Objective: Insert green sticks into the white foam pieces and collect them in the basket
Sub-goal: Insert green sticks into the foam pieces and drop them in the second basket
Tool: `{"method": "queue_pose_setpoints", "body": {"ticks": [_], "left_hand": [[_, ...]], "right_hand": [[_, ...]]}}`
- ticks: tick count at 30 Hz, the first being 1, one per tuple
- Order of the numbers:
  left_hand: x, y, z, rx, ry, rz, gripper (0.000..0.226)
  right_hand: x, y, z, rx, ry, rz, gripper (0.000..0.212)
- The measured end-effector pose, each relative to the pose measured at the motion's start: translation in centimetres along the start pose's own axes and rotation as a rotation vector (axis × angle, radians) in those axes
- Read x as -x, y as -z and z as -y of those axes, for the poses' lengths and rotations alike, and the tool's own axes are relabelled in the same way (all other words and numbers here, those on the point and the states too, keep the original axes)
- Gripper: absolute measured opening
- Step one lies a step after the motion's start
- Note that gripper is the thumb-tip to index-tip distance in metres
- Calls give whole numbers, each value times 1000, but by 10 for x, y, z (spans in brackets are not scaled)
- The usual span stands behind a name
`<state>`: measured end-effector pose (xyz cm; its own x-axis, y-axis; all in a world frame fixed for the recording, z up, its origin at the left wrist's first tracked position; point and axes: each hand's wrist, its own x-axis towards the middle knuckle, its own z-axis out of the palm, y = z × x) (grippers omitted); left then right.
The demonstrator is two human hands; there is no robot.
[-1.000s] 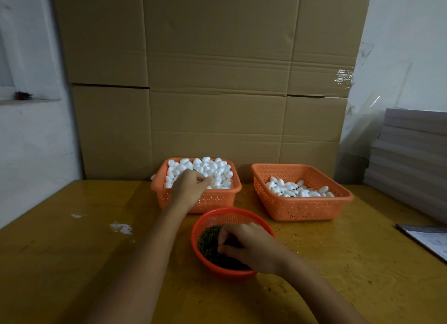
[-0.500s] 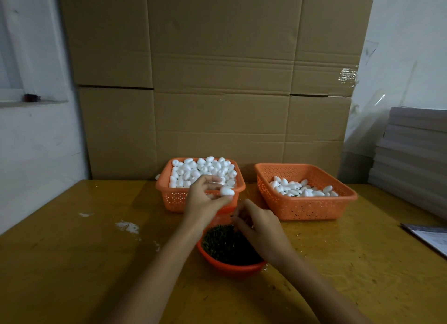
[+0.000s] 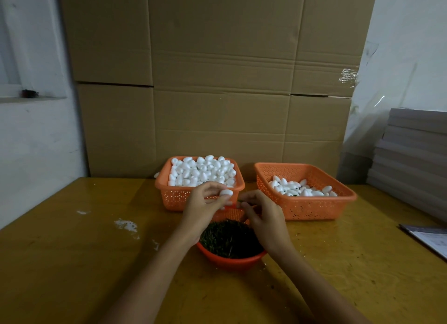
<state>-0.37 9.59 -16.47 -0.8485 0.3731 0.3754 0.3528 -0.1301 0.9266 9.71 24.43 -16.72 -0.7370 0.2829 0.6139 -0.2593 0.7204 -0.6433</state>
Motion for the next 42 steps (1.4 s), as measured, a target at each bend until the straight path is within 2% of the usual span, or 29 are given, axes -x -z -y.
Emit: {"method": "queue_pose_setpoints", "body": {"ticks": [2,5,8,20,27,36,42], "left_hand": [[1,1,-1,23,-15,17,29],[2,1,0,-11,-34,35,20],[2,-1,1,-49,-4,48,15],[1,0,0,-36,39,101,19],[1,3,2,-16,35,41,10],[5,3,-5,25,57,43,26],[6,4,-5,36,40,24,20]], "right_hand": [[0,1,0,-11,-11,16,17],[1,1,1,-30,-17,30,18],[1,0,0,-44,-11,30,15],[0,-2,-6,52,43,60,4],[1,-3,-7,-38,21,33,6],[2,-4,-11,-48,2,32,13],[2,-4,-12,-52,1,31,13]]}}
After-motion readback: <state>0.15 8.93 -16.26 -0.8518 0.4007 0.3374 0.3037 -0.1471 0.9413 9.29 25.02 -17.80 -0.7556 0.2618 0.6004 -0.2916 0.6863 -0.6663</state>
